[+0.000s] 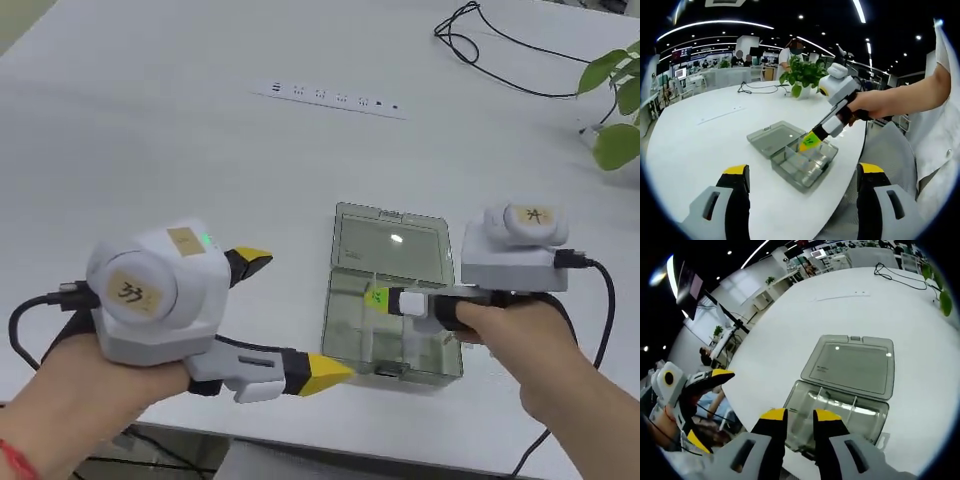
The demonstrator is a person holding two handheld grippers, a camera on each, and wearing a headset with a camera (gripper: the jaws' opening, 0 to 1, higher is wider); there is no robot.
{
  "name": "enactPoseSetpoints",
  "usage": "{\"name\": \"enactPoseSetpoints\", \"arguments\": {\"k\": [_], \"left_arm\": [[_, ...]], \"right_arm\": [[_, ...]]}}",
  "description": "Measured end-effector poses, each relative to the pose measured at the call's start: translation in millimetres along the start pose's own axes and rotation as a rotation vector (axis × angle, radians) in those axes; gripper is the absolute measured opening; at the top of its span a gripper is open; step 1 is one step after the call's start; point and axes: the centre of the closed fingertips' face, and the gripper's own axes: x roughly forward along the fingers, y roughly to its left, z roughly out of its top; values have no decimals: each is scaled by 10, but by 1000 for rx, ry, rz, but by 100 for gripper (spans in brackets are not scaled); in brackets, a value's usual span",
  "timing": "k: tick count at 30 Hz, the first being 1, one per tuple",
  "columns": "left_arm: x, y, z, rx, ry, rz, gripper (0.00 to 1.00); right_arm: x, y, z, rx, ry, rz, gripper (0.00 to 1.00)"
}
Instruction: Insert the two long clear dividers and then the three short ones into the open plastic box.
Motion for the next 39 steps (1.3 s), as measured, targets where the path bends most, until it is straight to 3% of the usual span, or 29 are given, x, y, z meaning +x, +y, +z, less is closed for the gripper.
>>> {"name": "enactPoseSetpoints", "arguments": {"k": [9, 10, 12, 18, 21, 24, 31, 39], "left_arm": [[-51, -19, 30, -9, -15, 40, 91], [-48, -29, 29, -9, -18, 38, 92], [-37, -36, 26, -13, -24, 36, 92], [-12, -62, 7, -3, -12, 19, 92], [-3, -58, 30, -1, -19, 7, 92], [0, -50, 49, 4, -26, -1, 92], [7, -2, 49, 12, -26, -13, 93], [18, 23, 56, 10, -24, -13, 93]], "right_arm": [[-365, -3, 175, -128, -56, 72, 28], [-410, -6, 221, -201, -81, 87, 29], [-498, -47, 189, -209, -63, 78, 32], [-714, -122, 205, -273, -90, 105, 36], [-801, -192, 196, -351, -94, 100, 38], [-875, -216, 125, -414, -72, 102, 42], [-1006, -449, -107, -572, 41, 89, 58], [-973, -713, -357, -724, 170, 81, 62]]}}
